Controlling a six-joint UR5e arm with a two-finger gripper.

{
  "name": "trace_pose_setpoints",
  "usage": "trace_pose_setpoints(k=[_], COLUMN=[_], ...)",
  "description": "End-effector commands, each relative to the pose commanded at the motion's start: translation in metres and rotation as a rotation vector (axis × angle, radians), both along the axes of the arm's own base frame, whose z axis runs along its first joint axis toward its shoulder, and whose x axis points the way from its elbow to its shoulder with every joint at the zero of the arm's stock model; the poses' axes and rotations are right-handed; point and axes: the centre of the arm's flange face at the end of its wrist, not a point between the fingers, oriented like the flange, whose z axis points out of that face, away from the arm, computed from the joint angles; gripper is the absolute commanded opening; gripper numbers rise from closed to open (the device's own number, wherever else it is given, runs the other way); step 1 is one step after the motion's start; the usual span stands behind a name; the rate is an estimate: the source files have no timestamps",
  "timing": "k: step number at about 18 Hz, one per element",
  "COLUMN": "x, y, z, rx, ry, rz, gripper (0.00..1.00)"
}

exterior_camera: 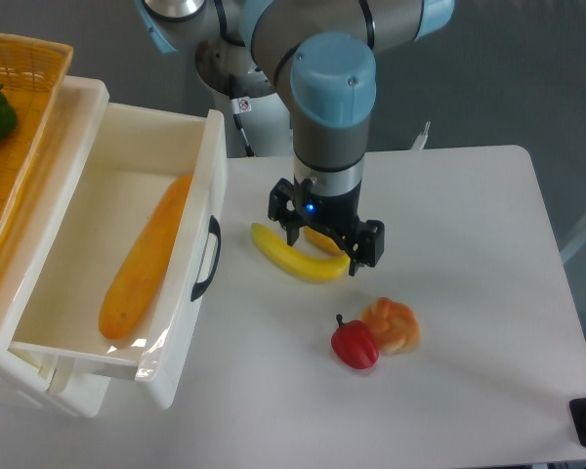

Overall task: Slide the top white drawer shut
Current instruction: 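Lower the open gripper toward the table beside the yellow banana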

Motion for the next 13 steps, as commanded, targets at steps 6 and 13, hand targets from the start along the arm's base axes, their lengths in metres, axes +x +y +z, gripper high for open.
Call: trace_pose_setpoints(k=[6,13], x=[-0.003,0.003], y=[0.001,-0.003], z=[-0.023,-0.046], rx=[-0.028,-0.055], ry=[-0.021,-0.059], rz=[0.005,0.014], gripper=[1.0,1.0])
